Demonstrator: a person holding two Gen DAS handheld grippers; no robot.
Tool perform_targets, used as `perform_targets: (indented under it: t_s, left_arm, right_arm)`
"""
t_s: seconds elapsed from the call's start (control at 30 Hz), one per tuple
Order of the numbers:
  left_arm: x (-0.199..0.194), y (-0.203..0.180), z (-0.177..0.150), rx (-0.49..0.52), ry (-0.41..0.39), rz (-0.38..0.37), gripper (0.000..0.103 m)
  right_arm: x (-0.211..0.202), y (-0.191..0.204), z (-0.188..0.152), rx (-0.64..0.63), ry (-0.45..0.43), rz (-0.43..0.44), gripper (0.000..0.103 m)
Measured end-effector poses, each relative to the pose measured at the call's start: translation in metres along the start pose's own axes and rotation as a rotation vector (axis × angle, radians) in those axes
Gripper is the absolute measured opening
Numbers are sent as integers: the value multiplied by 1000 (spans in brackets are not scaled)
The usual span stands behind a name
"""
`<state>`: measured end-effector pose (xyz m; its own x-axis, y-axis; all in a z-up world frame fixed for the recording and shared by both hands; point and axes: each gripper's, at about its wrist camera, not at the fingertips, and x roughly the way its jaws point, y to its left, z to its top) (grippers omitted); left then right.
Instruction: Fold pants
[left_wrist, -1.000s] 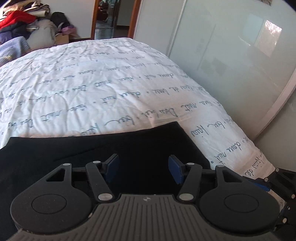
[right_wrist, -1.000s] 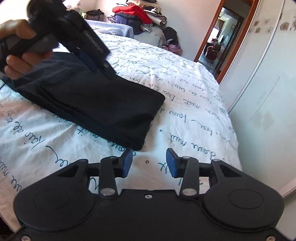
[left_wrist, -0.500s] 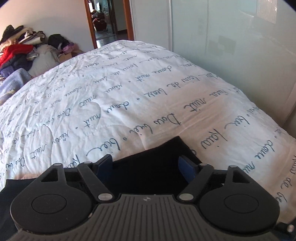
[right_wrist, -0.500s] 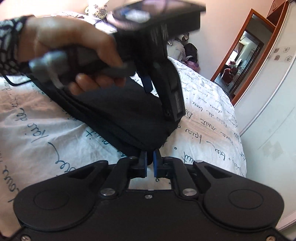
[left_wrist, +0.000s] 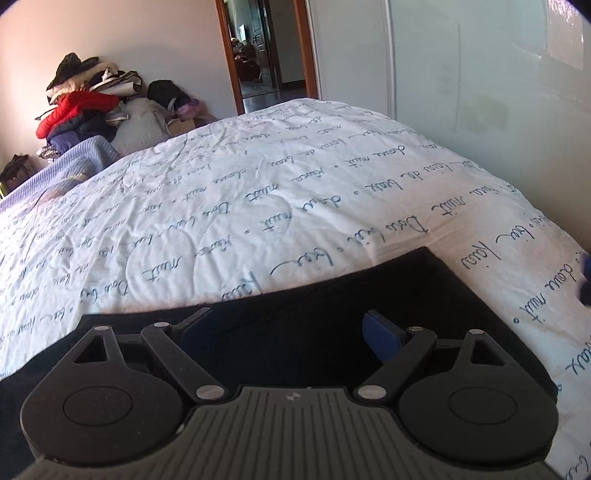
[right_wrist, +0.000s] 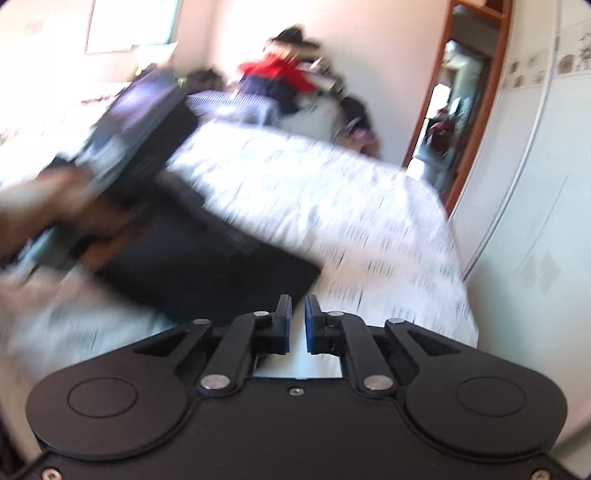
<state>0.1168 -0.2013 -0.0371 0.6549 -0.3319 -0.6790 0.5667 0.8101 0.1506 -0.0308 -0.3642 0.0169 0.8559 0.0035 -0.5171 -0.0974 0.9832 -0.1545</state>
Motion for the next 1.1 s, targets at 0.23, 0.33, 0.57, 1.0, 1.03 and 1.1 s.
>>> perform_targets:
  t_s: [0.23, 0.33, 0.57, 1.0, 1.03, 1.1]
  left_arm:
    - [2, 49, -31, -174, 106, 5, 91]
    - [-4, 57, -32, -191, 102, 3, 90]
    - [-4, 59, -34, -214, 105, 13, 91]
    - [-24, 70, -54, -237, 94, 42, 91]
    - [-27, 73, -56, -238, 91, 42, 91]
    - [-34, 77, -60, -232, 81, 54, 91]
  right_arm:
    - [125, 32, 10, -86, 164, 24, 14]
    - [124, 30, 12, -54, 144, -31, 23]
    - [74, 41, 5, 1, 91, 88, 27]
    - [70, 85, -13, -182, 208, -65, 42]
    - [67, 87, -12, -175, 210, -82, 42]
    - [54, 90, -4, -145, 195, -110, 42]
